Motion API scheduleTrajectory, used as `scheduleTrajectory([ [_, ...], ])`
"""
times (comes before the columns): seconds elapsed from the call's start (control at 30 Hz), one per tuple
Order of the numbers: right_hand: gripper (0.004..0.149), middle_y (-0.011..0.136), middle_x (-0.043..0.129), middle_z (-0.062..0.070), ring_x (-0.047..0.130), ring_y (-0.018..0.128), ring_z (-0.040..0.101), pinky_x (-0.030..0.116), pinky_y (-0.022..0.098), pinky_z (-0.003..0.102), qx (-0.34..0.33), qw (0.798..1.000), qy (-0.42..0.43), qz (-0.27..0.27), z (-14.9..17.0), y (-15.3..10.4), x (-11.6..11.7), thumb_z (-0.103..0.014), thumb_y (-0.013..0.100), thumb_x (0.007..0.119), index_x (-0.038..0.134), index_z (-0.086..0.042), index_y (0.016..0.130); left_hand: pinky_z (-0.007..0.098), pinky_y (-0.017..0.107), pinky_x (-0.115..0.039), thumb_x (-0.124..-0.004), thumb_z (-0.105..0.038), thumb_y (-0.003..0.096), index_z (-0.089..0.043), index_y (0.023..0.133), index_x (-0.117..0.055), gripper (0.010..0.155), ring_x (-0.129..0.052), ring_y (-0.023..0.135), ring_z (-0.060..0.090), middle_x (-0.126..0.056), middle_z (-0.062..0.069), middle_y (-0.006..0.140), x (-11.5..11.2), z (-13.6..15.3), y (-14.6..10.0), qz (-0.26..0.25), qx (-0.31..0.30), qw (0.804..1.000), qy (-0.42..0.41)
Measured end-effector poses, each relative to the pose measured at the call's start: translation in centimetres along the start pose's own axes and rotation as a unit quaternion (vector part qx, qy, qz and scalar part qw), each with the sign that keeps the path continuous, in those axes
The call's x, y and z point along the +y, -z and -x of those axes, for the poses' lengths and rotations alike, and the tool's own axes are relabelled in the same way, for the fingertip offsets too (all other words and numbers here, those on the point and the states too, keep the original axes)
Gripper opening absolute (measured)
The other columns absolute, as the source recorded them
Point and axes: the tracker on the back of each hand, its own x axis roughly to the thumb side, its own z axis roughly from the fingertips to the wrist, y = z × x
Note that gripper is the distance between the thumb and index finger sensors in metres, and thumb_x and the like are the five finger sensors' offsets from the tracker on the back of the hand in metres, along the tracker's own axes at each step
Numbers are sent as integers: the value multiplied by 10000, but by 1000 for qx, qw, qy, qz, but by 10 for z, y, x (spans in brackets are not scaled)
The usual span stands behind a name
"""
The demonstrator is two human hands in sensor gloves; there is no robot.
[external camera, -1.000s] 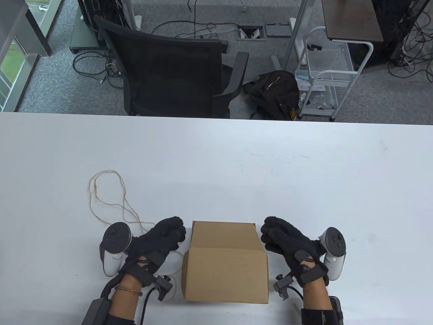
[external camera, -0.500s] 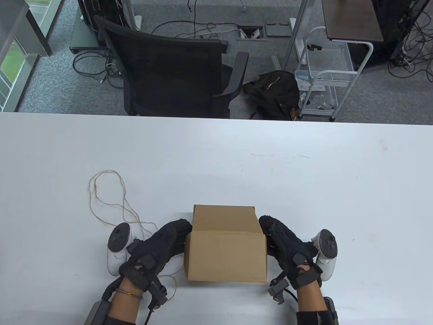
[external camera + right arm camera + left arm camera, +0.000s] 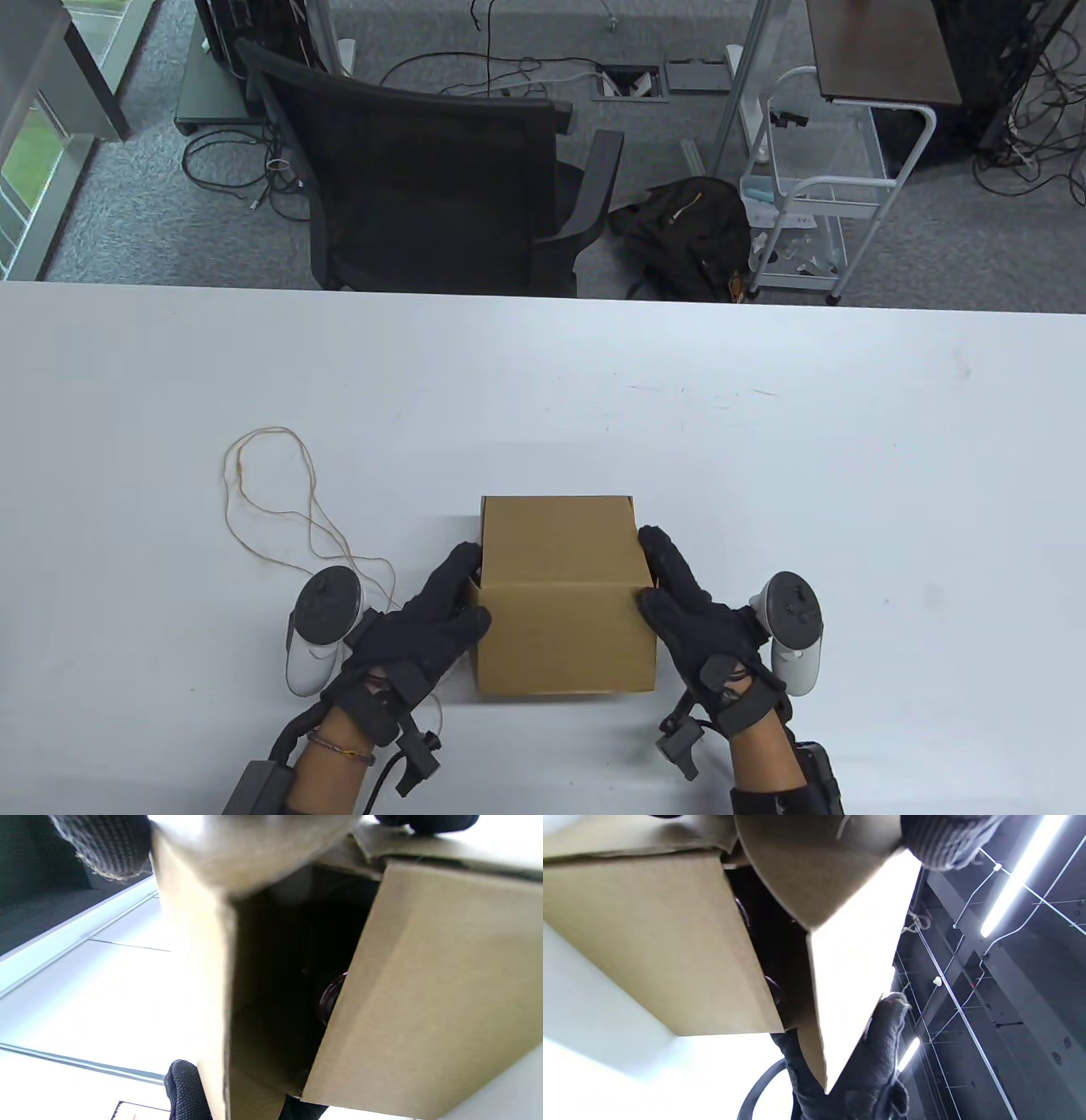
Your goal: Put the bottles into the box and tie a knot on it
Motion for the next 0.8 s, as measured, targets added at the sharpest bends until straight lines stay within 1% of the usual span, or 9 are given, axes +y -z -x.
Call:
scheduleTrajectory([
  [0.07,855,1079,239,384,405,858,657,551,607,691,26,999,-32,6,-2,-3,-2,-624,531,660,266,-187,1152,740,697,-505,-720,-603,569,-101,1215,-184,978,-353,1049,707,-160,378,1228,0,-1,-1,-12,11,1000,13],
  [0.13,861,1043,355,388,537,806,621,664,567,630,30,997,-60,27,-5,-4,-4,-625,524,672,280,-179,1148,715,693,-553,-721,-605,562,-112,1223,-218,966,-443,1041,683,-222,391,1217,1,-2,-2,-35,19,998,41],
  [0.2,876,992,463,388,653,738,575,753,509,561,48,994,-84,55,-6,-6,-6,-629,508,675,320,-135,1139,673,689,-606,-737,-597,556,-118,1224,-243,959,-548,1012,633,-301,383,1200,1,-4,-3,-56,25,995,74],
  [0.27,870,963,536,373,710,695,550,795,467,529,48,993,-92,55,-5,-5,-8,-605,510,698,358,-97,1130,628,670,-657,-735,-599,548,-95,1218,-271,958,-643,944,577,-380,365,1172,1,-5,-3,-70,31,992,104],
  [0.3,871,959,563,370,728,692,558,807,458,544,52,993,-91,55,-4,-5,-8,-582,508,726,398,-59,1122,607,655,-682,-741,-588,547,-78,1213,-287,954,-690,905,537,-424,351,1155,1,-5,-3,-77,36,991,108],
  [0.43,847,973,580,384,774,681,590,833,440,564,103,992,-65,34,8,-4,-10,-521,517,775,449,-7,1106,592,622,-736,-739,-584,548,-11,1191,-317,959,-756,861,542,-492,372,1128,2,4,-2,-78,72,988,114],
  [0.53,817,941,636,419,762,719,612,808,454,631,143,985,-89,35,15,-4,-9,-497,522,768,468,3,1094,589,602,-780,-747,-560,550,14,1182,-364,935,-808,846,568,-543,406,1114,1,14,0,-69,102,987,107],
  [0.7,789,1008,533,407,717,754,620,774,487,636,161,983,-75,39,29,0,-5,-440,527,741,448,47,1075,602,594,-799,-759,-527,551,45,1166,-399,914,-830,855,596,-572,440,1102,-3,26,4,-69,139,981,115],
  [0.8,790,981,561,418,671,783,629,745,500,659,174,982,-65,37,36,0,-6,-443,524,742,453,52,1069,606,595,-799,-740,-518,559,67,1158,-387,909,-825,863,606,-566,454,1100,-5,28,5,-59,151,979,121],
])
